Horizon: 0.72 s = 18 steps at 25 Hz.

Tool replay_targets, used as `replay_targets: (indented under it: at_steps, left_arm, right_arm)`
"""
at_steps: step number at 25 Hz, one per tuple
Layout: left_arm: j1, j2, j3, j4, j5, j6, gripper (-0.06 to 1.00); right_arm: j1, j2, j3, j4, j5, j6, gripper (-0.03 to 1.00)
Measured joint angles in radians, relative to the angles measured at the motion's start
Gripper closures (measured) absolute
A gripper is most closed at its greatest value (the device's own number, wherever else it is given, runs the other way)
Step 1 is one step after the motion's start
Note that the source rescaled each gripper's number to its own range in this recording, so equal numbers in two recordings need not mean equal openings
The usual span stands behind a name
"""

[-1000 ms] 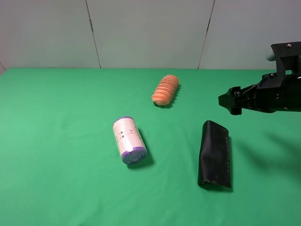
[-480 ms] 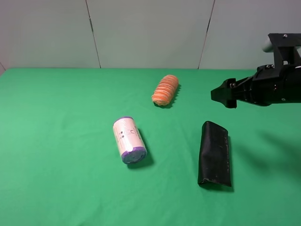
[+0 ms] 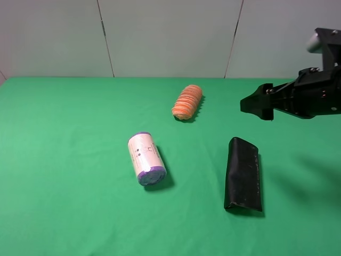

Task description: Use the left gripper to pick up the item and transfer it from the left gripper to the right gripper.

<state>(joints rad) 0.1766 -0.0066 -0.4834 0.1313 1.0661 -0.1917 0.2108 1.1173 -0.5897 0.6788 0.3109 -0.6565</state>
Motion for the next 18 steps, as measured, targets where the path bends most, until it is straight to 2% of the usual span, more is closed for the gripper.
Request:
replay_targets:
  at_steps: [3,8,14,18]
  left_arm:
    - [0.000,0.000,0.000,0.000,0.000,0.000,-0.06]
    - [0.000,0.000,0.000,0.000,0.000,0.000,-0.06]
    - [0.000,0.000,0.000,0.000,0.000,0.000,-0.06]
    - [0.000,0.000,0.000,0.001,0.000,0.000,-0.06]
  right_arm:
    - [0.000,-0.071,0.000,-0.139,0.059,0.141,-0.03]
    - [0.000,-0.194,-0.001,-0.308,0.191,0.339,-0.03]
    - [0.000,-0.314,-0.082,-0.443,0.417,0.487,-0.03]
    - [0.000,-0.362,-0.161,-0.507,0.577,0.541,-0.03]
